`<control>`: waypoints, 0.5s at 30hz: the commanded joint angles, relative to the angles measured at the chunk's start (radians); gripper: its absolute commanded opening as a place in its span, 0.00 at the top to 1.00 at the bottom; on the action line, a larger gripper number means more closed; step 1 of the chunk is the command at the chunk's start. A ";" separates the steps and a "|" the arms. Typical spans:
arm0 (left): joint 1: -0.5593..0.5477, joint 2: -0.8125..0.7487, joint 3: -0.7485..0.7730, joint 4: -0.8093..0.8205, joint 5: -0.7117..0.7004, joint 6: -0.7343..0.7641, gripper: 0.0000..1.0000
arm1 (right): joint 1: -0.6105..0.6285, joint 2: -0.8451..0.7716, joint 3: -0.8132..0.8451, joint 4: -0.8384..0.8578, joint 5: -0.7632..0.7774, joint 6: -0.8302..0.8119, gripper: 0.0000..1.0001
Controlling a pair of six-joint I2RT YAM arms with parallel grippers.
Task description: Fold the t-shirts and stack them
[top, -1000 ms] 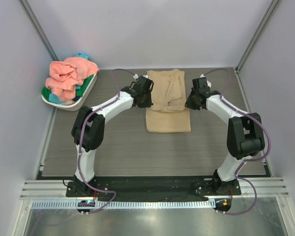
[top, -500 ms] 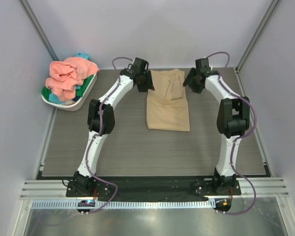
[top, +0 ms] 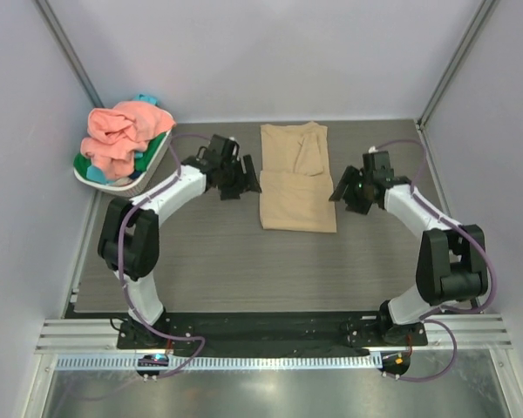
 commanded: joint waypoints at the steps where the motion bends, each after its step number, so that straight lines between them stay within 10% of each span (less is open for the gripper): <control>1: -0.040 -0.039 -0.175 0.174 0.039 -0.046 0.28 | 0.001 -0.087 -0.168 0.125 -0.114 -0.012 0.35; 15: -0.097 -0.032 -0.460 0.435 0.036 -0.170 0.39 | 0.001 -0.021 -0.320 0.234 -0.126 -0.034 0.43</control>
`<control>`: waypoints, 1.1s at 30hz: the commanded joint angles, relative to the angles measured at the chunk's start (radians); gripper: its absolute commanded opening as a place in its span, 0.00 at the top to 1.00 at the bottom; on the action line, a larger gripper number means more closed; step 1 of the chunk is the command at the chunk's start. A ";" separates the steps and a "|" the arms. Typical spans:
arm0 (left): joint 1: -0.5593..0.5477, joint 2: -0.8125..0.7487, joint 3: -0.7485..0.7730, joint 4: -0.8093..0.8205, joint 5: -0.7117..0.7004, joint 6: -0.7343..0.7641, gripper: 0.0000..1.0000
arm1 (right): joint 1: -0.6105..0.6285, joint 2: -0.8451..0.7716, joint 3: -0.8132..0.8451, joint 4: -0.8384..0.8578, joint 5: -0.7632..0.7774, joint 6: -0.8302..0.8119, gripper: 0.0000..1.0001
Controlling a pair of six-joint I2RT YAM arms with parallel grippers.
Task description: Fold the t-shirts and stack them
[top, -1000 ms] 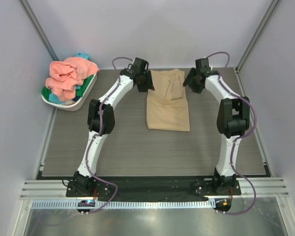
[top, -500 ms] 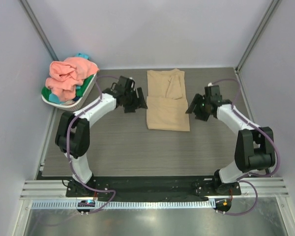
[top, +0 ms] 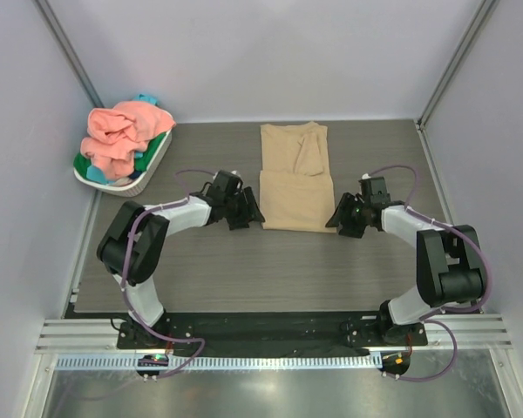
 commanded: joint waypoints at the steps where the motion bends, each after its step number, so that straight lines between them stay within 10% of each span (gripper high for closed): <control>1: -0.020 0.015 -0.039 0.076 0.001 -0.033 0.41 | -0.001 0.033 -0.016 0.071 -0.018 -0.015 0.44; 9: -0.055 0.055 -0.067 0.131 0.013 -0.061 0.49 | 0.001 0.073 -0.031 0.097 -0.023 -0.017 0.56; 22: -0.077 0.104 -0.099 0.196 -0.009 -0.081 1.00 | -0.001 0.073 -0.045 0.100 -0.023 -0.017 0.90; 33: -0.175 -0.125 -0.217 0.076 -0.068 -0.095 1.00 | 0.001 -0.138 -0.111 -0.019 -0.038 0.021 0.99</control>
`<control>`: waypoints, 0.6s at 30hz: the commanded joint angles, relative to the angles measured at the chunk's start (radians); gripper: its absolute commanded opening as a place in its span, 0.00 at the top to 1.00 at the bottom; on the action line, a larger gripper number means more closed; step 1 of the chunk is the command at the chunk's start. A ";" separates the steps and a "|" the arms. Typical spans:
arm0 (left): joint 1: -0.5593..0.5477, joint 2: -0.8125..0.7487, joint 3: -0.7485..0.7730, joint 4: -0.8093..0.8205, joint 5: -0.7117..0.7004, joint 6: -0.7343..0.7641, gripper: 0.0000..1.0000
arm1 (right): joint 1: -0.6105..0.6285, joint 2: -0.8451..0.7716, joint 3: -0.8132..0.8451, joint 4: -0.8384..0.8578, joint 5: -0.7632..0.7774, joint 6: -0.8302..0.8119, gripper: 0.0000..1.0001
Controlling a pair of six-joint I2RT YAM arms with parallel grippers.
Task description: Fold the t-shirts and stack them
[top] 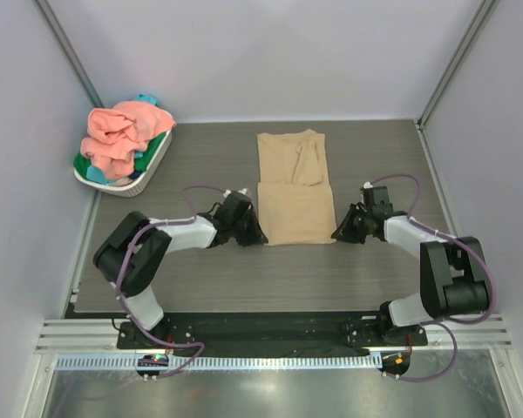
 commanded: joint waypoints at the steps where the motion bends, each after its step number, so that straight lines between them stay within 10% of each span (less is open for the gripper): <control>1: -0.062 -0.151 -0.078 -0.140 -0.062 -0.018 1.00 | 0.001 -0.125 -0.021 -0.105 -0.003 0.014 0.99; 18: -0.444 -0.814 -0.261 -0.564 -0.351 -0.311 1.00 | 0.114 -0.877 -0.090 -0.580 -0.024 0.235 0.99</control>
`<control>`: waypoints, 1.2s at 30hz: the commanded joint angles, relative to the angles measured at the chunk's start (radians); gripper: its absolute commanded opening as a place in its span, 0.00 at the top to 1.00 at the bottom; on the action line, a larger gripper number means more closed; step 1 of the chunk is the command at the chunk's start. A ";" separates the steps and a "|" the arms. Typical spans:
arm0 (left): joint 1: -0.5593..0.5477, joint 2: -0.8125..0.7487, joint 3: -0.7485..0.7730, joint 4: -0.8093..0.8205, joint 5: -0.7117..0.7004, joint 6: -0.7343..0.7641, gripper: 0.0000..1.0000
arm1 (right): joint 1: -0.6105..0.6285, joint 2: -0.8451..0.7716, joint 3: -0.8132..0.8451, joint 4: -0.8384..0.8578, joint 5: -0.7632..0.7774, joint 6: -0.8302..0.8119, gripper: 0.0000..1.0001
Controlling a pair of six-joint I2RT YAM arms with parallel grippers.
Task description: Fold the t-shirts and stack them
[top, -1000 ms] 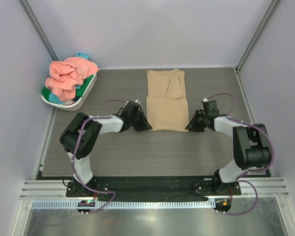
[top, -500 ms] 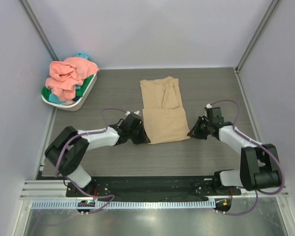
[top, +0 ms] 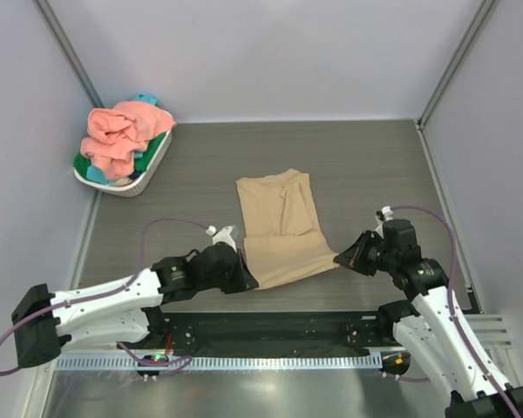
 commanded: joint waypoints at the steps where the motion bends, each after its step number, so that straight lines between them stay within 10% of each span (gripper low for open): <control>1: -0.020 -0.076 0.043 -0.189 -0.106 -0.078 1.00 | 0.013 -0.040 0.115 -0.116 0.035 0.064 0.99; 10: 0.084 0.003 0.425 -0.494 -0.221 0.066 1.00 | 0.013 0.230 0.426 -0.136 0.113 -0.034 0.99; 18: 0.404 0.147 0.524 -0.435 0.028 0.253 1.00 | 0.013 0.503 0.577 -0.078 0.140 -0.075 0.99; 36: 0.736 0.629 0.781 -0.343 0.305 0.463 1.00 | 0.001 1.052 0.920 0.048 0.170 -0.095 0.99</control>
